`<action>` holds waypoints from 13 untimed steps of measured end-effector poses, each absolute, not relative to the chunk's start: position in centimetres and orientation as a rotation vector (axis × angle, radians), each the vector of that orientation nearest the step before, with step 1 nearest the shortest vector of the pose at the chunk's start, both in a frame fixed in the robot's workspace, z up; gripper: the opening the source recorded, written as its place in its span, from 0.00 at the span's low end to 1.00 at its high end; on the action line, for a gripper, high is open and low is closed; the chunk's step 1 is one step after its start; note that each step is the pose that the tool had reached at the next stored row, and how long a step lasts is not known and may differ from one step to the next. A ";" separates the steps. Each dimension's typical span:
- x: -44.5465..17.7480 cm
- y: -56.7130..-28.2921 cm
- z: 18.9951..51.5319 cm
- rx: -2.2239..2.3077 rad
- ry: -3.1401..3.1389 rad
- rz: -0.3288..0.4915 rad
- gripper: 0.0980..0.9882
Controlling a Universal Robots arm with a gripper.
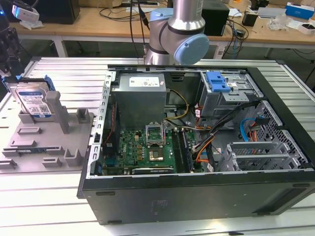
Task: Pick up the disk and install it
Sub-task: 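Pick up the disk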
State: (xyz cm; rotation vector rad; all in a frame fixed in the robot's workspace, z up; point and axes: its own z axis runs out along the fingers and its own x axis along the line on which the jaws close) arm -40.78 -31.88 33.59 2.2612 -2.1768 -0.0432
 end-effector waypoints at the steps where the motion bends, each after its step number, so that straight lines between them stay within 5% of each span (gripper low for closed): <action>1: -40.8 -31.9 33.5 2.262 -2.176 -0.043 0.43; 13: -41.1 -31.9 32.3 2.264 -2.173 -0.044 0.43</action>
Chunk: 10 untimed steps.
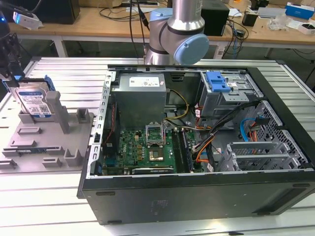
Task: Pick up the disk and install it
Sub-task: 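Pick up the disk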
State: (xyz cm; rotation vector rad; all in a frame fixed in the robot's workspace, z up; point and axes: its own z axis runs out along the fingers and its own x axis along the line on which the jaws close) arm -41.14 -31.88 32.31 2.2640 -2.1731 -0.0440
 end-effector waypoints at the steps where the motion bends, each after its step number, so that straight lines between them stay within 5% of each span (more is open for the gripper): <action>1: -41.1 -31.9 32.2 2.264 -2.173 -0.044 0.43; 10: -41.2 -31.9 31.6 2.265 -2.170 -0.046 0.43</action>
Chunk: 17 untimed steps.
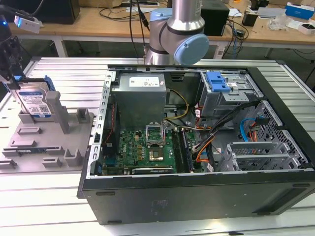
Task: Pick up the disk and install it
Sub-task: 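Pick up the disk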
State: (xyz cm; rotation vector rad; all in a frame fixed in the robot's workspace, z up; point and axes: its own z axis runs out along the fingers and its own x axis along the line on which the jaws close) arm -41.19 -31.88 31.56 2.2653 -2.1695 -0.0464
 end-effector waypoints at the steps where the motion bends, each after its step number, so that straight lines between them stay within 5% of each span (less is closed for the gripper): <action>1: -41.2 -31.9 31.5 2.265 -2.169 -0.047 0.43; 17: -41.2 -31.9 31.0 2.263 -2.171 -0.048 0.43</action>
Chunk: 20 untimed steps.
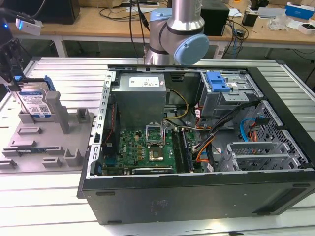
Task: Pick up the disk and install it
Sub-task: 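Pick up the disk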
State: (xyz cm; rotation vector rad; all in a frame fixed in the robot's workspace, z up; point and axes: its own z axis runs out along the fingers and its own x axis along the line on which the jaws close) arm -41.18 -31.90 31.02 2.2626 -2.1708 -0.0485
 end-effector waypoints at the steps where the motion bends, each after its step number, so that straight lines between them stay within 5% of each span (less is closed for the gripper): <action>1: -41.2 -31.9 31.0 2.262 -2.171 -0.049 0.43; 20: -41.2 -31.9 30.2 2.259 -2.171 -0.052 0.43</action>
